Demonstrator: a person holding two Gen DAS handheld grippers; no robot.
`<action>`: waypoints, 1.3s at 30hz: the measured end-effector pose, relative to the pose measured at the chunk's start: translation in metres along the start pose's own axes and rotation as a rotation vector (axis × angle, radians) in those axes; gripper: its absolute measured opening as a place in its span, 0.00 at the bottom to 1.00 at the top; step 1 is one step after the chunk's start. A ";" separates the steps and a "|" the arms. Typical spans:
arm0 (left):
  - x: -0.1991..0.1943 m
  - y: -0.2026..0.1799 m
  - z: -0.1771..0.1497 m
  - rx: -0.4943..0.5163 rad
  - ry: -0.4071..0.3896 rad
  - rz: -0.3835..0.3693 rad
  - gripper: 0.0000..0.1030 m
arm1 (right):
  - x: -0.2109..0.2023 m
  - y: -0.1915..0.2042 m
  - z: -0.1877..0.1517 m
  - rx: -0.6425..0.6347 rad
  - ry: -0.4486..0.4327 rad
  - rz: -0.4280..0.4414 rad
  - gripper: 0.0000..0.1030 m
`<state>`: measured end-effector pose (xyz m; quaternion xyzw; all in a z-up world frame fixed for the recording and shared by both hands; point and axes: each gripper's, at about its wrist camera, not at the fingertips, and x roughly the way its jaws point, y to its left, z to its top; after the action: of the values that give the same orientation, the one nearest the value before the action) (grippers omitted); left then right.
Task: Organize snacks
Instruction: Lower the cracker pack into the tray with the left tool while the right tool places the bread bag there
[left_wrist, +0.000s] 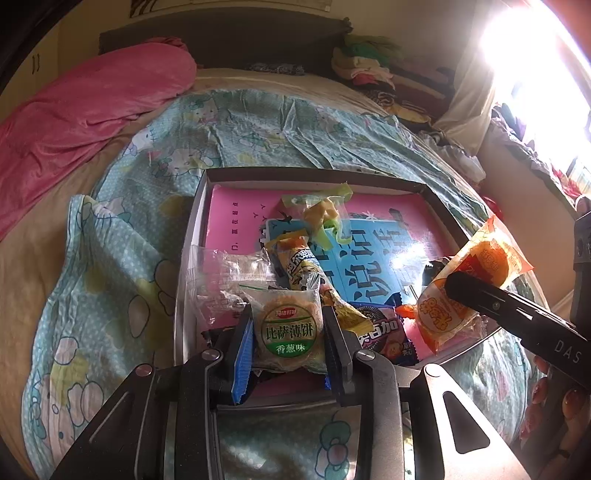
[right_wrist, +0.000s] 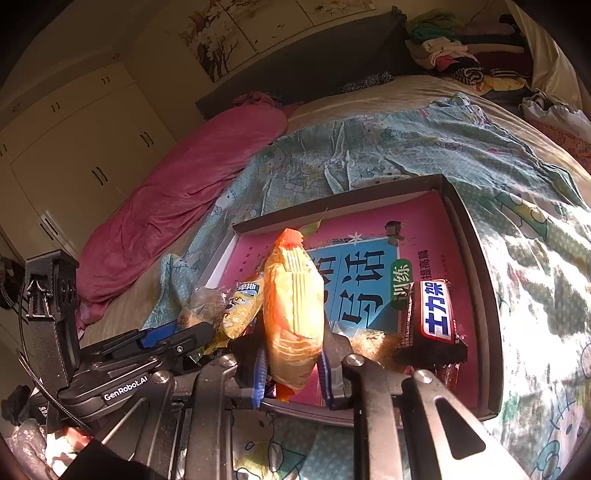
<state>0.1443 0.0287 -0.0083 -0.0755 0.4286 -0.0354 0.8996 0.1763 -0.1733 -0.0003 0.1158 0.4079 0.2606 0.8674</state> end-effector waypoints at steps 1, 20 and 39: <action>0.000 0.000 0.000 -0.001 0.001 0.000 0.34 | 0.000 -0.001 0.000 0.001 0.002 -0.006 0.22; 0.002 -0.002 0.001 0.004 0.003 0.009 0.34 | 0.000 -0.006 -0.002 -0.003 0.010 -0.057 0.24; 0.004 -0.006 0.002 0.018 0.011 0.029 0.34 | -0.021 -0.025 0.003 0.047 -0.064 -0.123 0.54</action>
<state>0.1482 0.0222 -0.0096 -0.0610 0.4343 -0.0266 0.8983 0.1763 -0.2052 0.0047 0.1193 0.3922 0.1931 0.8915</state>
